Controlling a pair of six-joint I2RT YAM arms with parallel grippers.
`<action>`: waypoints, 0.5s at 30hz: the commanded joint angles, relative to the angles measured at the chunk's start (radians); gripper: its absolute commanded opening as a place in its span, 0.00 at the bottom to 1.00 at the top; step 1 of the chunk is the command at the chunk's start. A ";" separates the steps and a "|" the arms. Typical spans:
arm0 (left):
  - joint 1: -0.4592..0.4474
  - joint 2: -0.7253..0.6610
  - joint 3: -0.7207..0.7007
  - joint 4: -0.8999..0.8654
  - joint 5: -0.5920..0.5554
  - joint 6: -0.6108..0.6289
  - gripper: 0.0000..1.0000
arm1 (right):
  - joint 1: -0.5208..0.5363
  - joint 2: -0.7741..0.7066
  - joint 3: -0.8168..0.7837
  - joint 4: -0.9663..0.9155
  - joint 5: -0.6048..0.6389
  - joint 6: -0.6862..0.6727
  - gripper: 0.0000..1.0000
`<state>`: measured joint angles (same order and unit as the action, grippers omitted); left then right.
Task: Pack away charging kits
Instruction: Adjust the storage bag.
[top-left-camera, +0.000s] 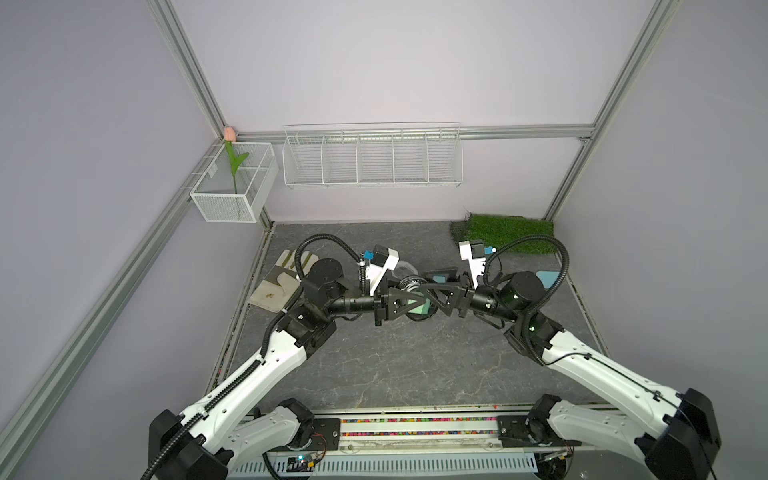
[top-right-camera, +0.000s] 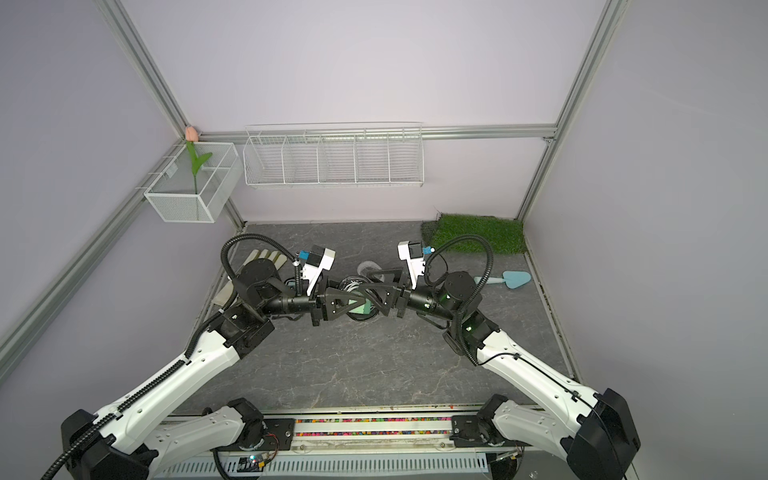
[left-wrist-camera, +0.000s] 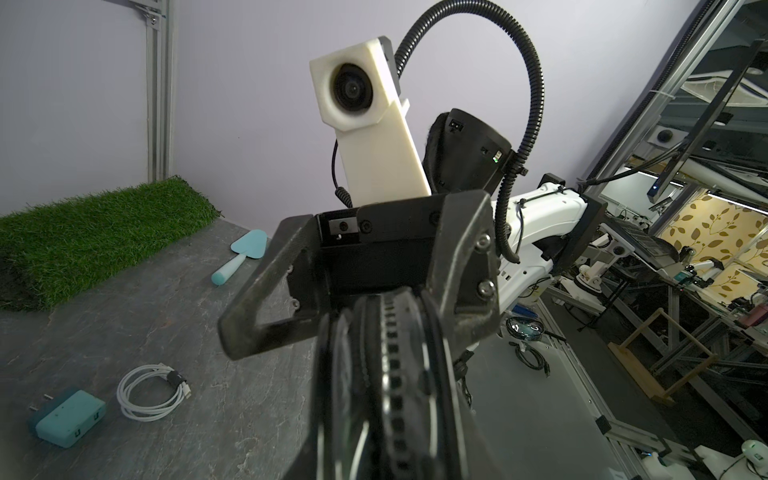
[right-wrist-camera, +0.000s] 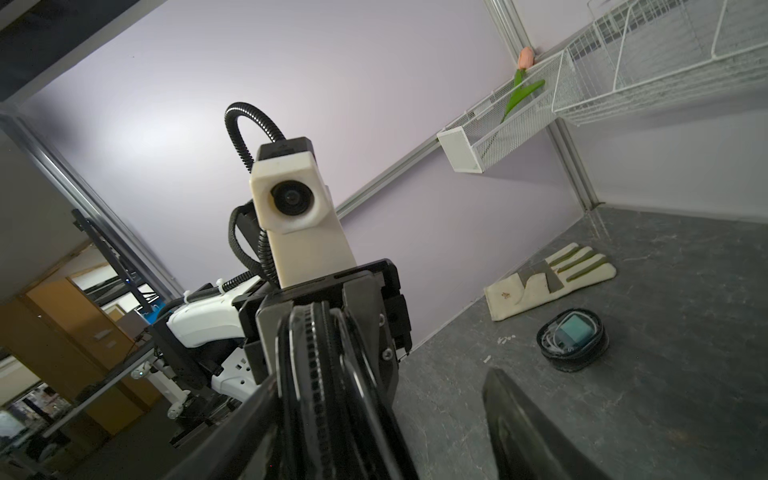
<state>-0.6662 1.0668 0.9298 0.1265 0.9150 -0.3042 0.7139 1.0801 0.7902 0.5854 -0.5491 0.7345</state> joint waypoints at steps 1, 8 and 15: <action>-0.007 0.013 0.066 -0.009 0.004 0.061 0.00 | 0.010 -0.008 0.008 0.071 -0.025 0.047 0.67; -0.007 0.081 0.162 -0.058 0.036 0.096 0.00 | 0.009 -0.015 0.004 0.078 -0.032 0.066 0.51; -0.007 0.082 0.153 -0.033 0.035 0.090 0.07 | 0.010 -0.057 0.010 -0.005 0.029 0.022 0.25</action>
<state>-0.6708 1.1522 1.0588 0.0502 0.9646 -0.2428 0.7151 1.0470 0.7914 0.6151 -0.5323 0.7620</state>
